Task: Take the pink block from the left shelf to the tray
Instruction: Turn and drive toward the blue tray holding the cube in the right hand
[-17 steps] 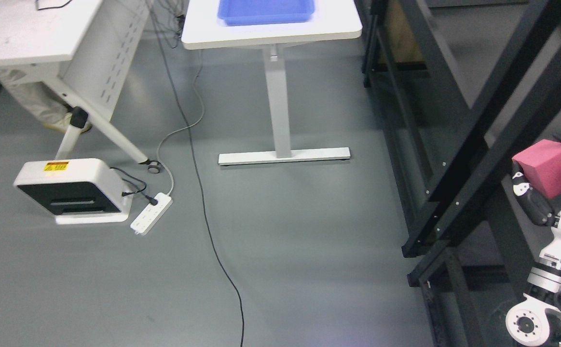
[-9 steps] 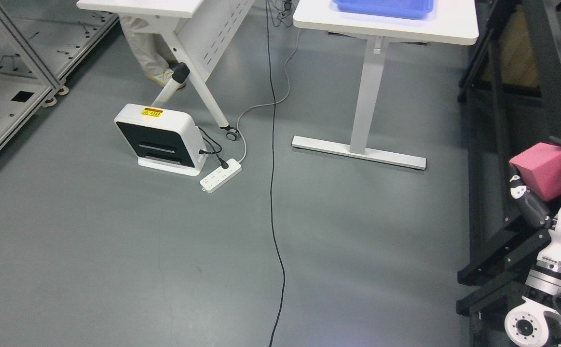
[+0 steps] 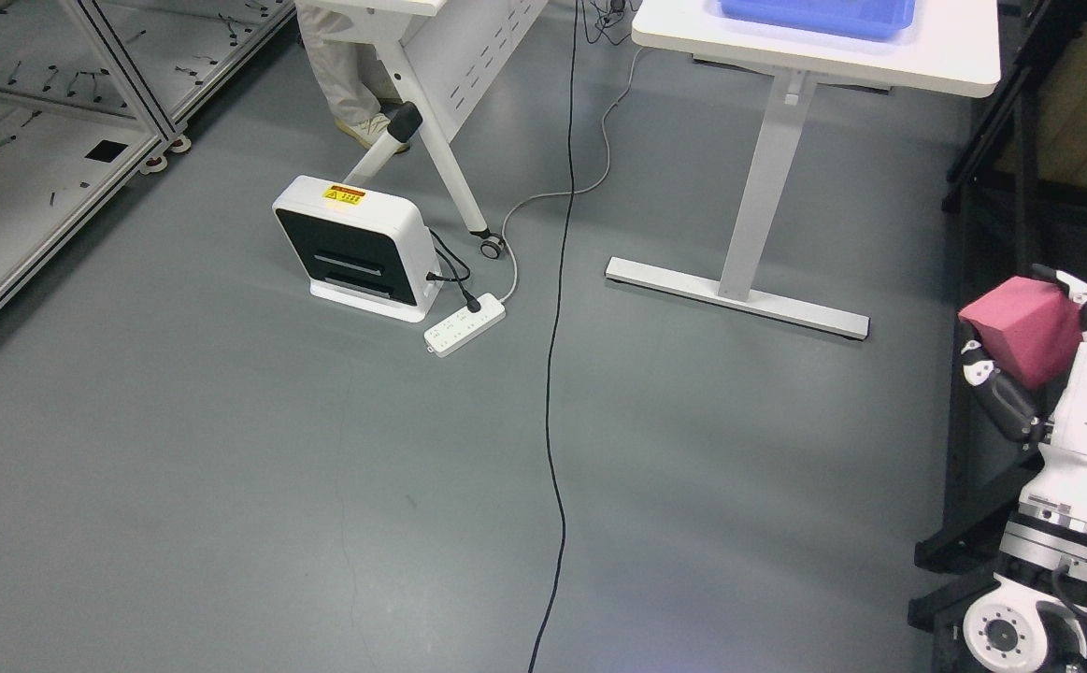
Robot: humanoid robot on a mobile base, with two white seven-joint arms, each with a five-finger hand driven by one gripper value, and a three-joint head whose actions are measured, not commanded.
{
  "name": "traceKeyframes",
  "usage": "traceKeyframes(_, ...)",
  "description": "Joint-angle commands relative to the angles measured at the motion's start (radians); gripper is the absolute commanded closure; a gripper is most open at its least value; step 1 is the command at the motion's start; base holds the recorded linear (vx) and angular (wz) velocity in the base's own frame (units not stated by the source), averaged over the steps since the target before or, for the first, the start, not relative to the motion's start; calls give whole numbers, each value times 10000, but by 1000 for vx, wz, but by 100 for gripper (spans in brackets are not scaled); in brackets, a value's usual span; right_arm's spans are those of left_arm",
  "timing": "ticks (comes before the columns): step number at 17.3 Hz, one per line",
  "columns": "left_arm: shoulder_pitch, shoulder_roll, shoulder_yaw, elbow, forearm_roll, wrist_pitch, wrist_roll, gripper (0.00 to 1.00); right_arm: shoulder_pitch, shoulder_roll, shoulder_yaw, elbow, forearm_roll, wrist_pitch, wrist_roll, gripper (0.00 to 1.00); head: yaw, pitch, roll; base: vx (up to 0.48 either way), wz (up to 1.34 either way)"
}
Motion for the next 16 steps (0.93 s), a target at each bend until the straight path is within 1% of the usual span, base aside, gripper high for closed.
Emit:
traceKeyframes(1, 92, 175, 0, 0, -15, 8, 8, 0, -23, -169, 231, -1, 16, 8, 4, 99, 0, 0, 0, 55, -94)
traceKeyframes(6, 92, 175, 0, 0, -15, -7, 8, 0, 7, -169, 215, -1, 1, 8, 4, 99, 0, 0, 0, 89, -34)
traceKeyframes(9, 92, 175, 0, 0, -15, -7, 8, 0, 7, -169, 215, -1, 16, 8, 4, 99, 0, 0, 0, 134, 220)
traceKeyframes(16, 92, 175, 0, 0, -15, -7, 8, 0, 7, -169, 215, -1, 16, 8, 4, 99, 0, 0, 0, 207, 152)
